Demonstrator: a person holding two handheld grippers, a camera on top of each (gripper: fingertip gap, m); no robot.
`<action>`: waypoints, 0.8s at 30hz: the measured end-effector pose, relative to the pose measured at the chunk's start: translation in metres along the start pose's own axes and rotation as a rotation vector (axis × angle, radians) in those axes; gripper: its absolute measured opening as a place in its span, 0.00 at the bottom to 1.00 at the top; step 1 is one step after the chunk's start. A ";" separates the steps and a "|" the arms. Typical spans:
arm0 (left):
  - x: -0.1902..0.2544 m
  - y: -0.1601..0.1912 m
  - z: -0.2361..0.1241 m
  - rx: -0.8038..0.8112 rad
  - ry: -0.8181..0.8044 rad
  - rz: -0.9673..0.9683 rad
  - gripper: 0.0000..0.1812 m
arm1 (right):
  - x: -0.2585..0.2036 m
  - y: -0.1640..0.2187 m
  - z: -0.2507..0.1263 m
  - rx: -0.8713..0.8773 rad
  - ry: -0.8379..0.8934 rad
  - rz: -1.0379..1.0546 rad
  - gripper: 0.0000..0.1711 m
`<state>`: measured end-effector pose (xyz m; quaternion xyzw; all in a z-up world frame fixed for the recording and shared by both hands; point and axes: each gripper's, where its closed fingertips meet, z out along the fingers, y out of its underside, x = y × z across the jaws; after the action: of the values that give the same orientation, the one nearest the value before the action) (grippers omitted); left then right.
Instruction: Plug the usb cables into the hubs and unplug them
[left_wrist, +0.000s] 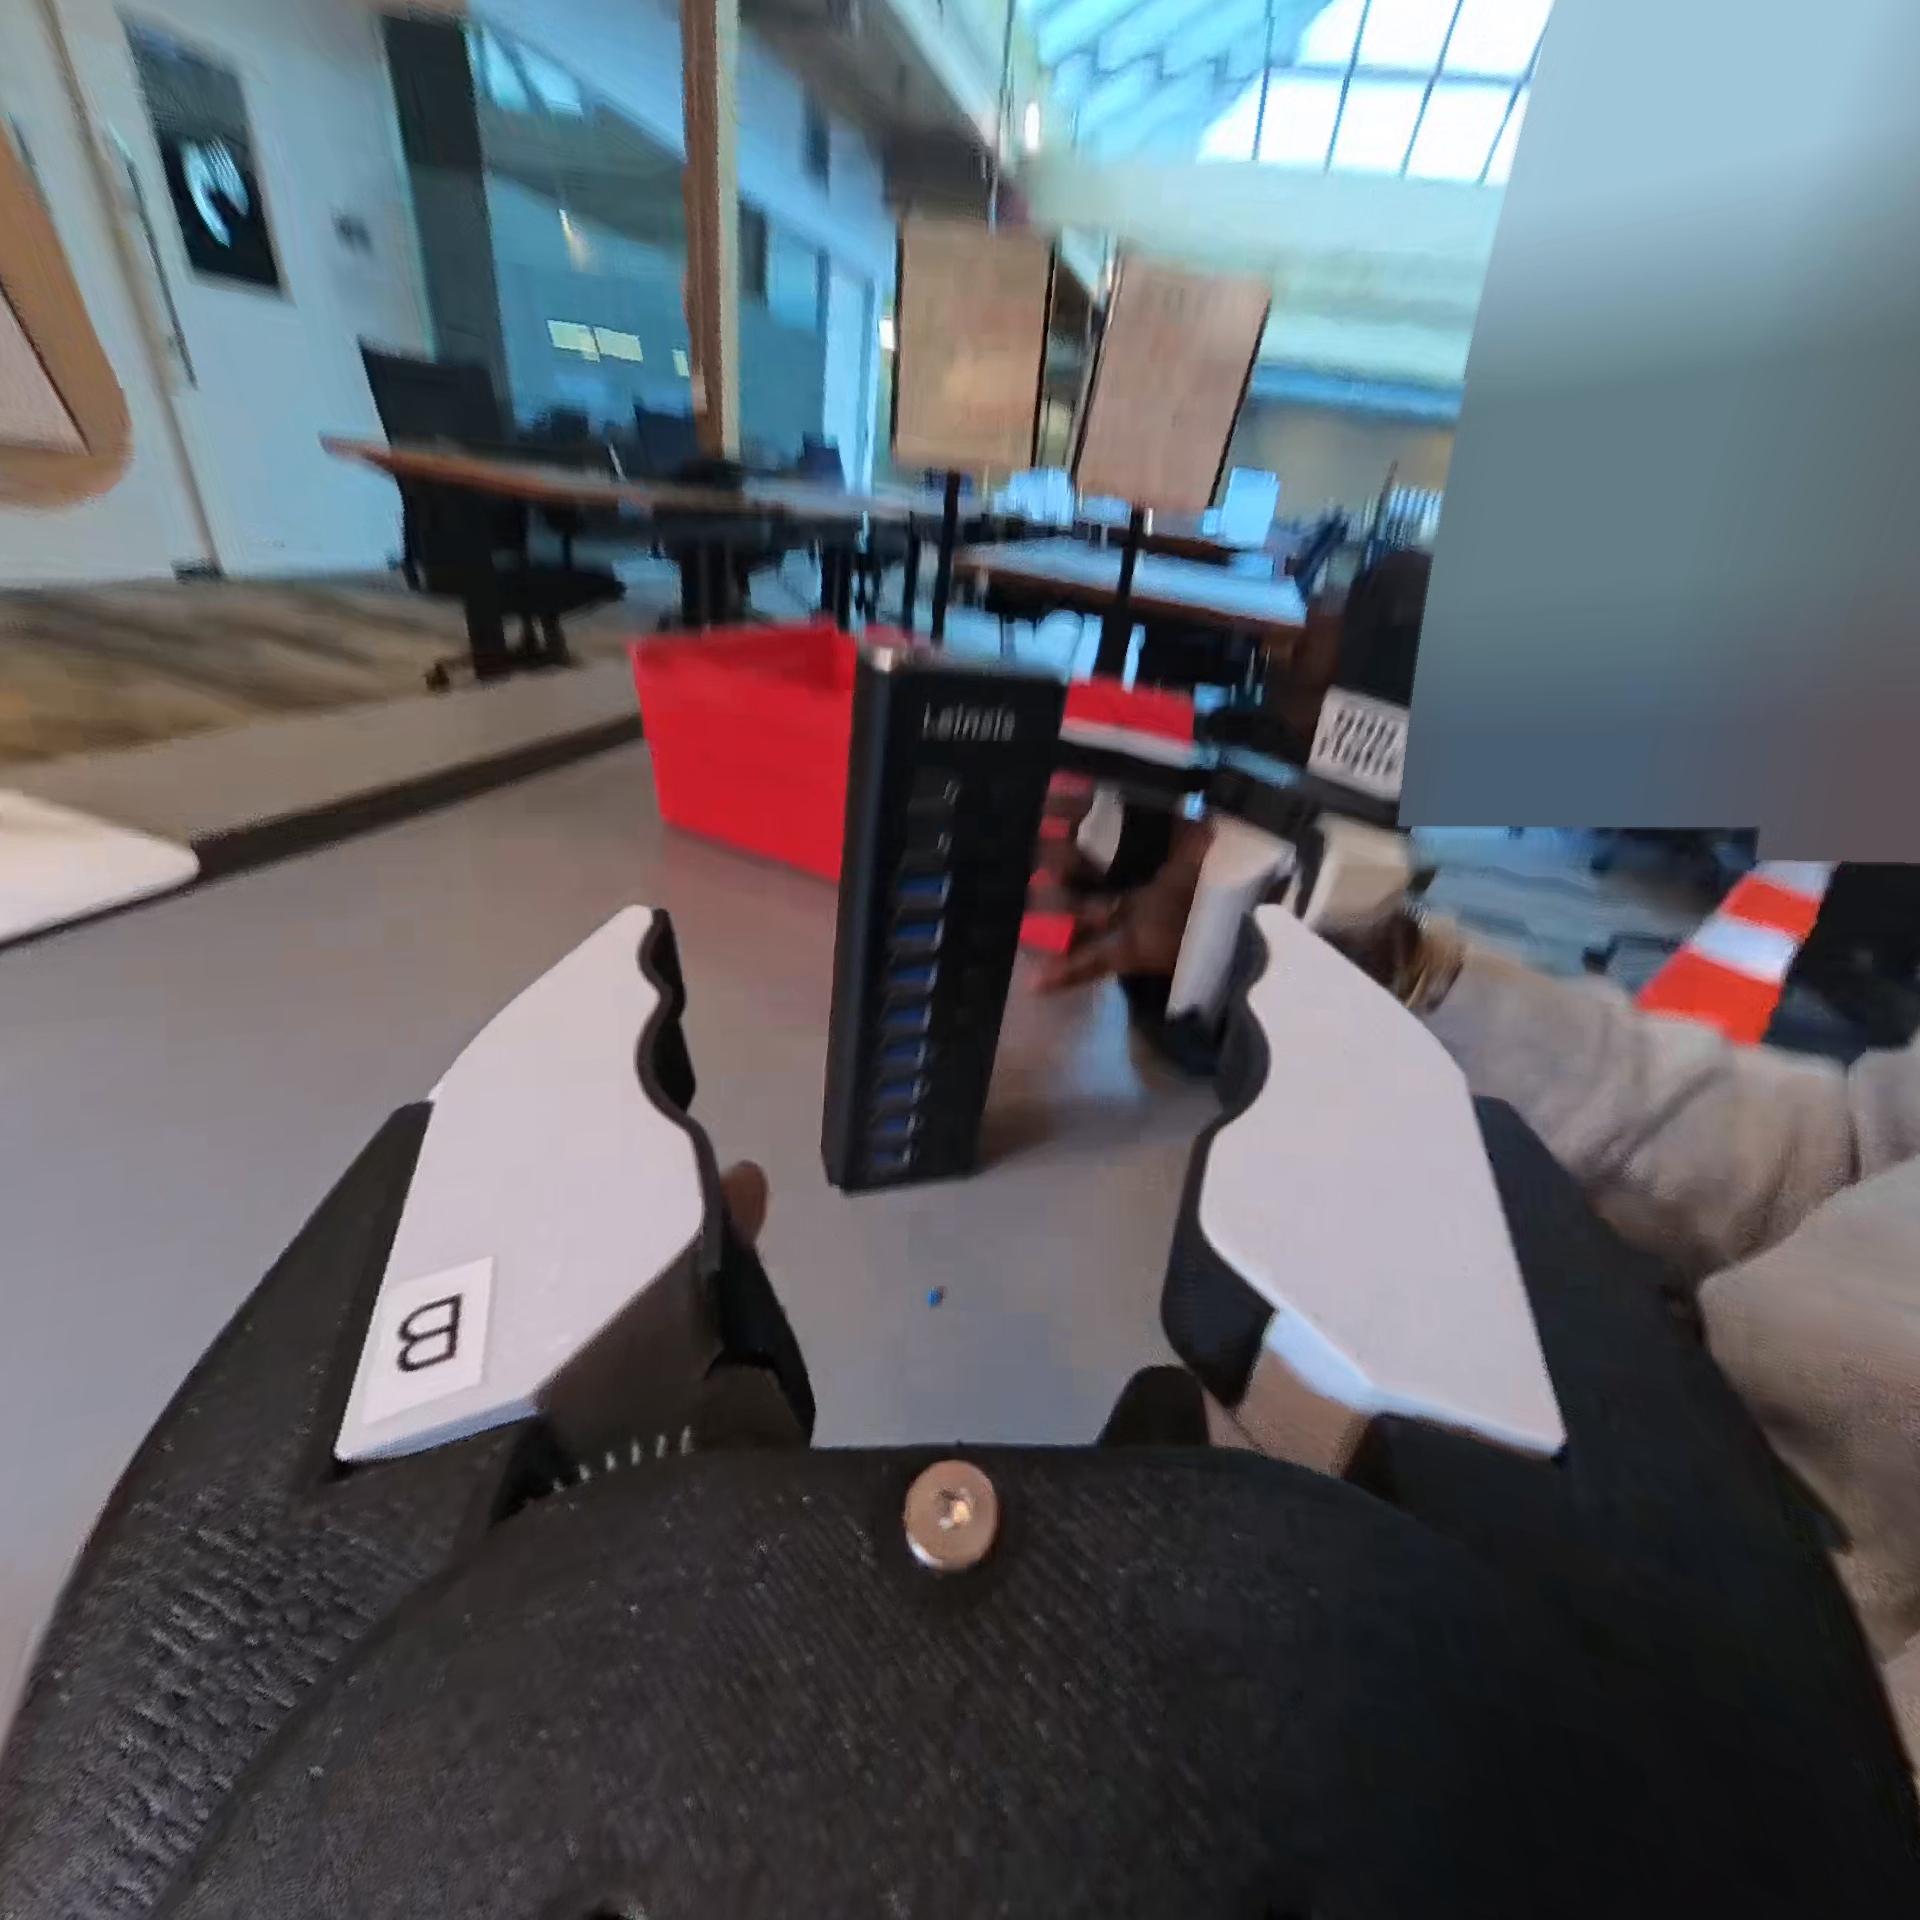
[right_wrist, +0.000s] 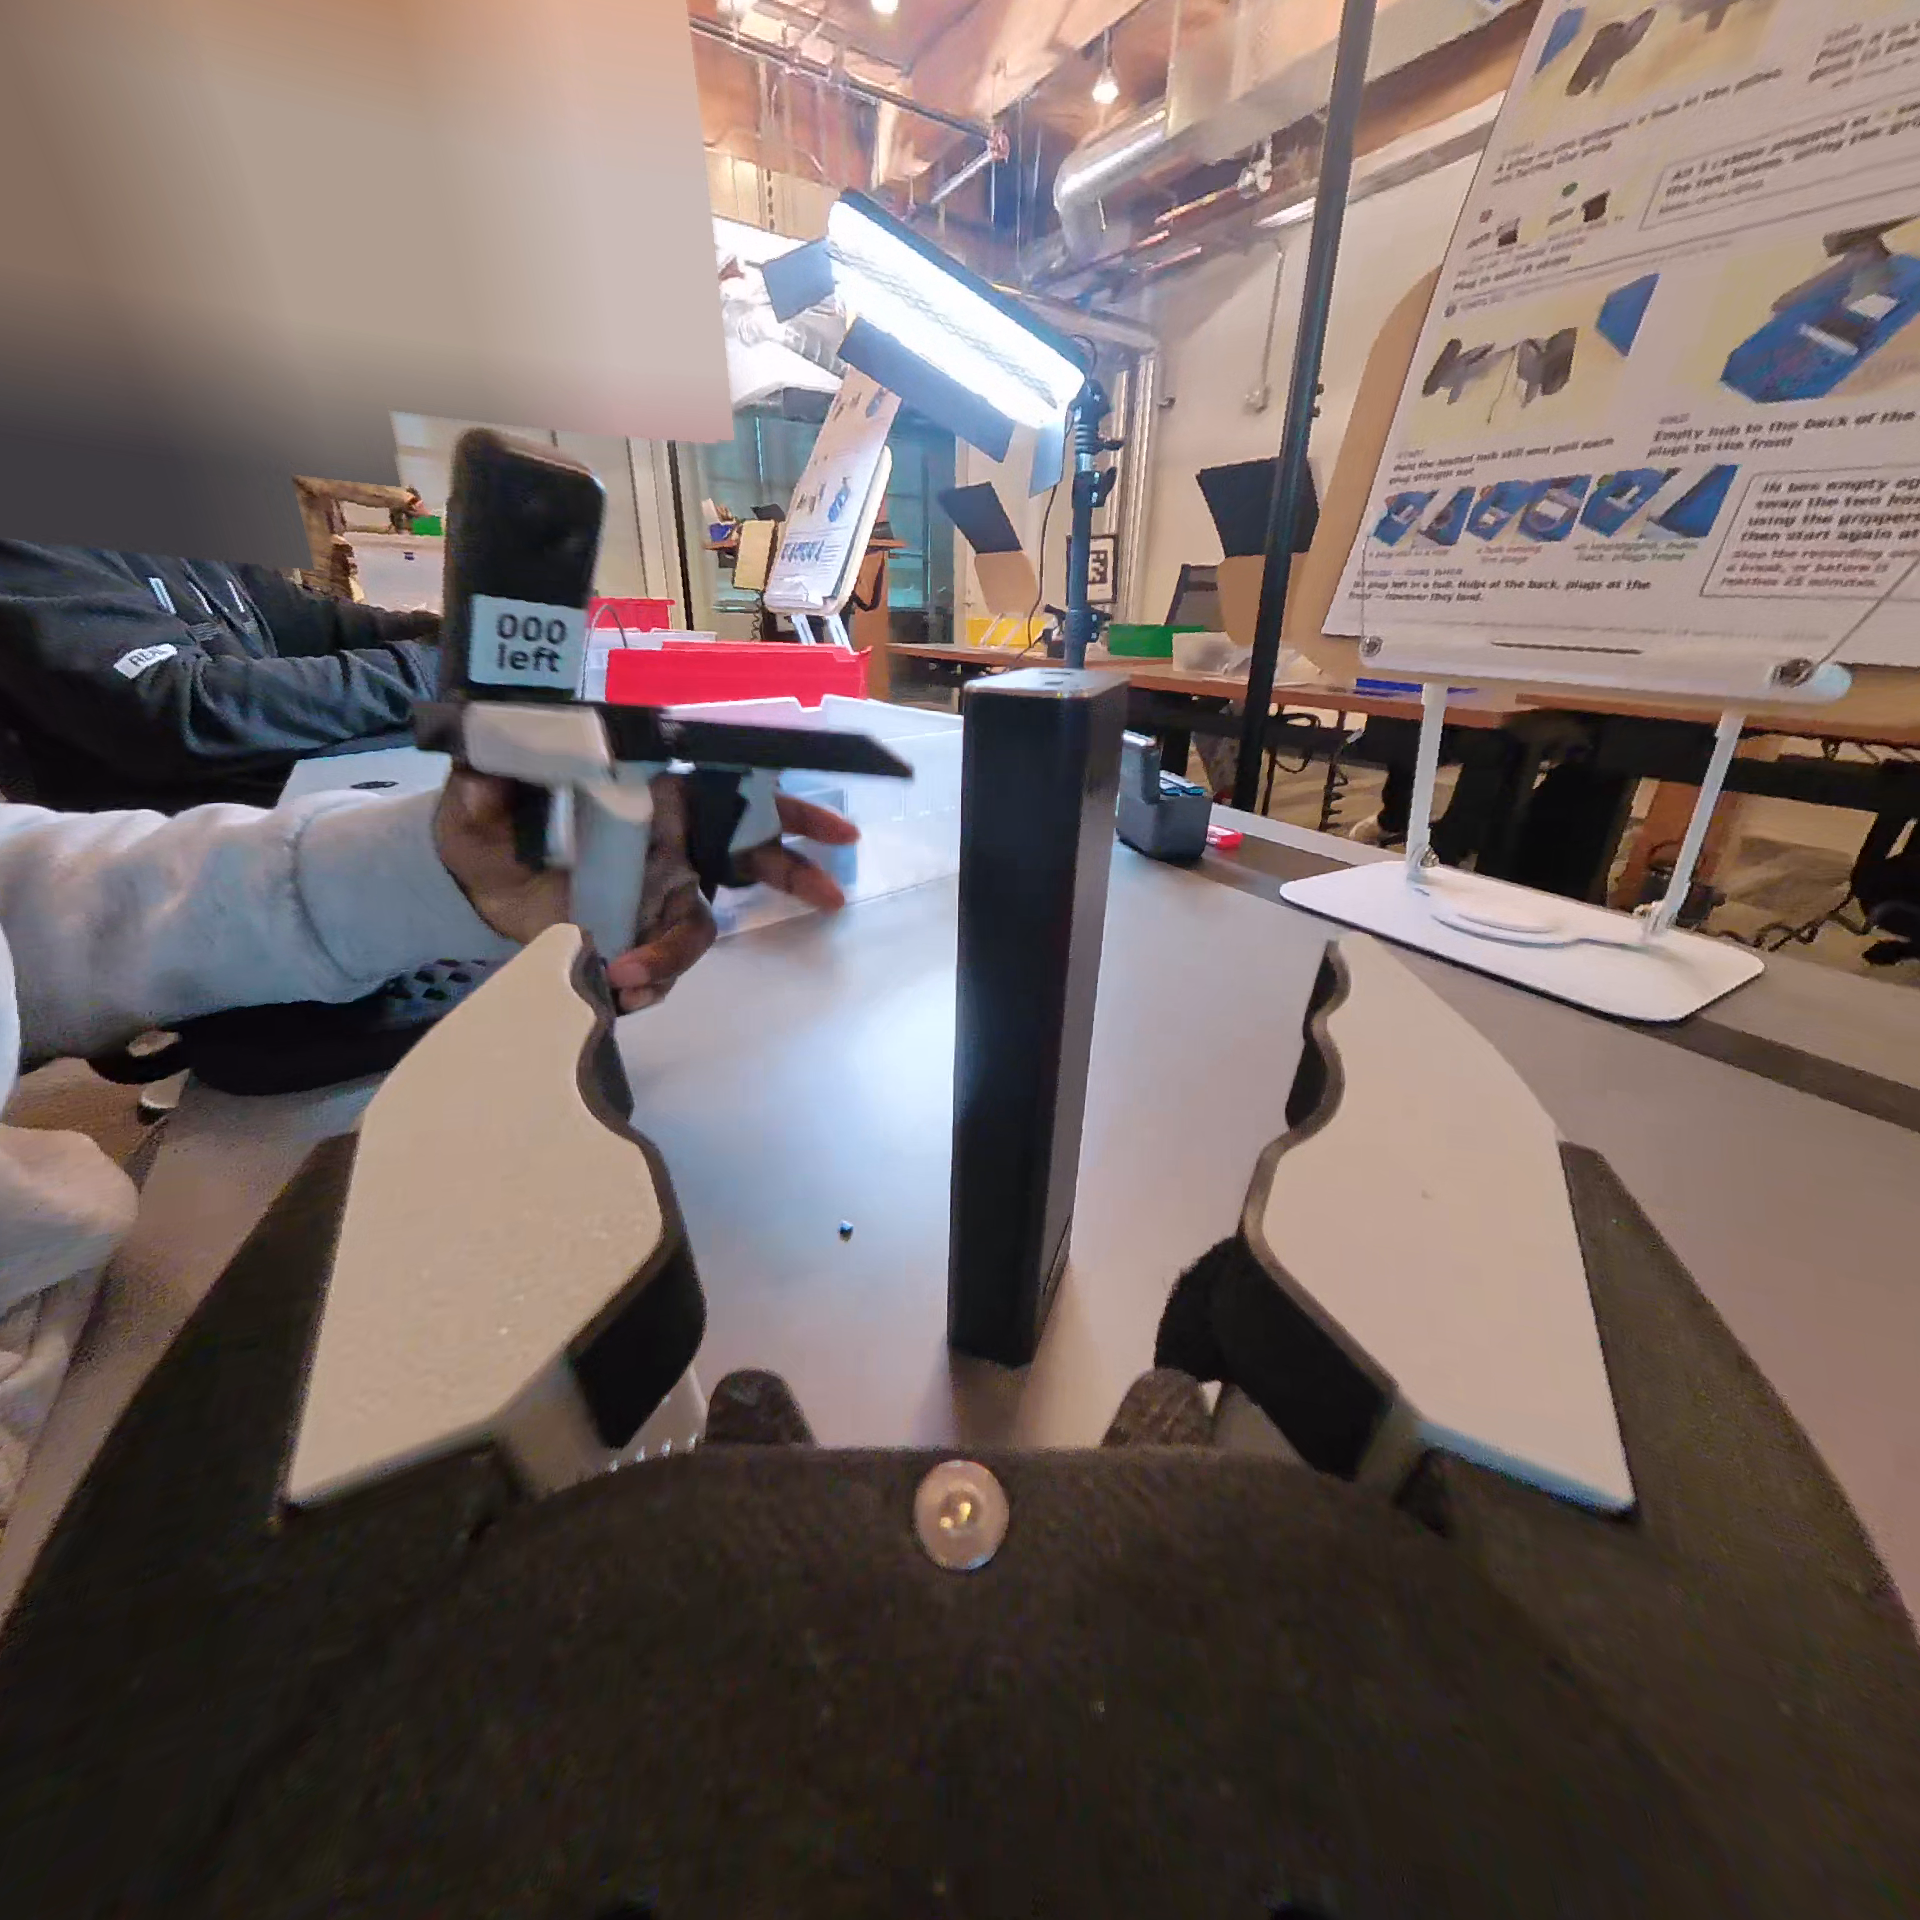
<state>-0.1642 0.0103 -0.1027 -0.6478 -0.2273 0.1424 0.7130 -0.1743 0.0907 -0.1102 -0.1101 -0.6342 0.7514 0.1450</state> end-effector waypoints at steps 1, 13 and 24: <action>0.003 -0.010 -0.003 0.062 -0.012 -0.009 0.55 | 0.000 0.002 0.000 -0.007 -0.004 0.006 0.74; -0.040 -0.053 -0.123 0.002 -0.394 -0.004 0.42 | -0.003 0.006 0.002 -0.035 -0.005 -0.023 0.74; -0.121 0.055 -0.288 -1.197 -0.541 -0.193 0.32 | -0.003 0.008 0.003 -0.048 0.005 -0.048 0.73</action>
<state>-0.1161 -0.2902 -0.1907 -0.8503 -0.4950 0.0847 0.1576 -0.1726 0.0859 -0.1176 -0.1003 -0.6542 0.7319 0.1620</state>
